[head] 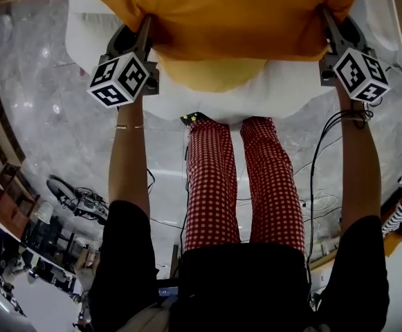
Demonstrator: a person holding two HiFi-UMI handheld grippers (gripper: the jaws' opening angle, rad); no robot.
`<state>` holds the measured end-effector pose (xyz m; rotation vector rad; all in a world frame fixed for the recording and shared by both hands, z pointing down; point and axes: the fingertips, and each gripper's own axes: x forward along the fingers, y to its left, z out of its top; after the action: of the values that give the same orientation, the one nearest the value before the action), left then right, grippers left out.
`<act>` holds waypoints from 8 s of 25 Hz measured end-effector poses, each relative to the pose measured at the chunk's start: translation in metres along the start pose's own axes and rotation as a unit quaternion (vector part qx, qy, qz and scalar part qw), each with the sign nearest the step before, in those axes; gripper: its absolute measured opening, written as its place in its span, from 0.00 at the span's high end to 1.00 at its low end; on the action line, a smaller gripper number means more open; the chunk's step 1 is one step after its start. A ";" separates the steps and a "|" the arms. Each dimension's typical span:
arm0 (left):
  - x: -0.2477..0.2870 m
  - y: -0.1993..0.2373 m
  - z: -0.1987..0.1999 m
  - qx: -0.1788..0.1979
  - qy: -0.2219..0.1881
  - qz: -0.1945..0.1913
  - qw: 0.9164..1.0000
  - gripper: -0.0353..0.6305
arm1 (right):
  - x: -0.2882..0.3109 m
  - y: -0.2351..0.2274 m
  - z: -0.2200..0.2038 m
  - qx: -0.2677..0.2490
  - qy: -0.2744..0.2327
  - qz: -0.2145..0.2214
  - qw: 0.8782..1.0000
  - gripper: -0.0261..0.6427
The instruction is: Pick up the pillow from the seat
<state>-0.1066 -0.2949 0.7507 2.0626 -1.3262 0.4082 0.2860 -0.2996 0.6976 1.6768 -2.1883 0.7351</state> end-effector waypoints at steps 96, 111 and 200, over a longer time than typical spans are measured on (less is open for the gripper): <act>-0.201 -0.072 0.119 0.004 -0.077 0.076 0.994 0.77 | -0.143 0.093 0.128 -0.014 -0.059 0.006 0.998 0.73; -0.222 -0.084 0.163 0.014 -0.094 0.069 0.993 0.77 | -0.160 0.103 0.172 -0.017 -0.074 0.002 0.997 0.73; -0.376 -0.177 0.360 0.092 -0.151 0.004 0.984 0.77 | -0.315 0.174 0.395 -0.036 -0.231 0.044 0.971 0.73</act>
<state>-0.1432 -0.2226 0.2074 2.3453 -1.5200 0.2344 0.2395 -0.2299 0.1702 1.8691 -2.5724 0.2964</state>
